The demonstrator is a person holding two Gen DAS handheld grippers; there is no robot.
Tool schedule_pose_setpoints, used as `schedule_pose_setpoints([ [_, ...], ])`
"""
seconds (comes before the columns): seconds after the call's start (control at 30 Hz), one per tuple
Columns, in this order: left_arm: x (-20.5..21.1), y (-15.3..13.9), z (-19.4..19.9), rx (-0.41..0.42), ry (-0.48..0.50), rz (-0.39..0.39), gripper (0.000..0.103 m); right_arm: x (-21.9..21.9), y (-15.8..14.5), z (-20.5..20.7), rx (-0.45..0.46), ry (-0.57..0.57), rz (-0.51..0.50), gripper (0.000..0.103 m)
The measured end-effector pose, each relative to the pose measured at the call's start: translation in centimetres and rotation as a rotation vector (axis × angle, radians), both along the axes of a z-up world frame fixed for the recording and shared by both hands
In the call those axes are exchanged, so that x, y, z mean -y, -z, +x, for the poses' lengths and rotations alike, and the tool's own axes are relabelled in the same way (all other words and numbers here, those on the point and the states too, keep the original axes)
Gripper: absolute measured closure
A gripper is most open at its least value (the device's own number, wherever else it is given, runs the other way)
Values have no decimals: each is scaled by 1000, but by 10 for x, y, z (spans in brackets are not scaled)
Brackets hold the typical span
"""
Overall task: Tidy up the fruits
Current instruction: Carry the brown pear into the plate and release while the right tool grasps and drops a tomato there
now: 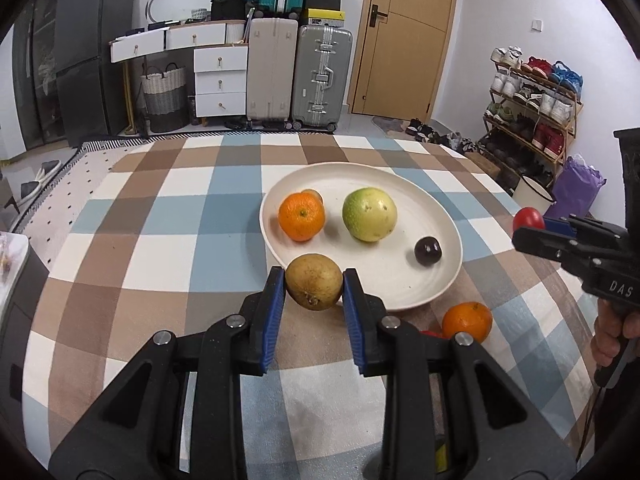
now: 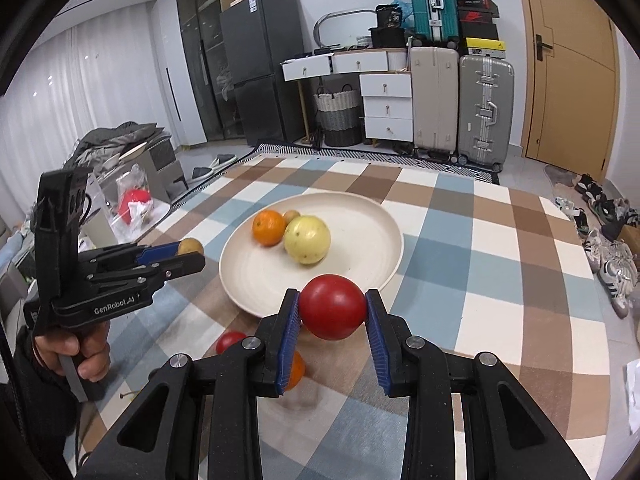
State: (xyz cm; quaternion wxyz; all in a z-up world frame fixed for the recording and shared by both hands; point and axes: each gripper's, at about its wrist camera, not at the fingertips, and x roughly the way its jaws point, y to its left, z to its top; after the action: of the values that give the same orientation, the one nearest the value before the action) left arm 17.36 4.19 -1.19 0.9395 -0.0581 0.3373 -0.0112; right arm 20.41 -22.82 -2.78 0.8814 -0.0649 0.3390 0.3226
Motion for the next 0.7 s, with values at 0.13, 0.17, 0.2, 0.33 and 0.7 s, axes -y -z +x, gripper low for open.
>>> schedule_pose_setpoints([
  [0.13, -1, -8, 4, 19, -20, 19, 77, 1, -8, 9, 11, 19, -1, 70],
  [0.17, -1, -9, 6, 22, -25, 23, 77, 1, -10, 11, 12, 23, -3, 70],
  [0.2, -1, -10, 8, 26, -28, 24, 77, 1, -12, 13, 14, 28, -5, 70],
  [0.33, 0, -13, 17, 29, -28, 22, 77, -2, -18, 22, 22, 37, -2, 70],
  [0.7, 14, -14, 50, 58, 2, 45, 77, -18, -11, 51, -3, 49, -6, 70],
])
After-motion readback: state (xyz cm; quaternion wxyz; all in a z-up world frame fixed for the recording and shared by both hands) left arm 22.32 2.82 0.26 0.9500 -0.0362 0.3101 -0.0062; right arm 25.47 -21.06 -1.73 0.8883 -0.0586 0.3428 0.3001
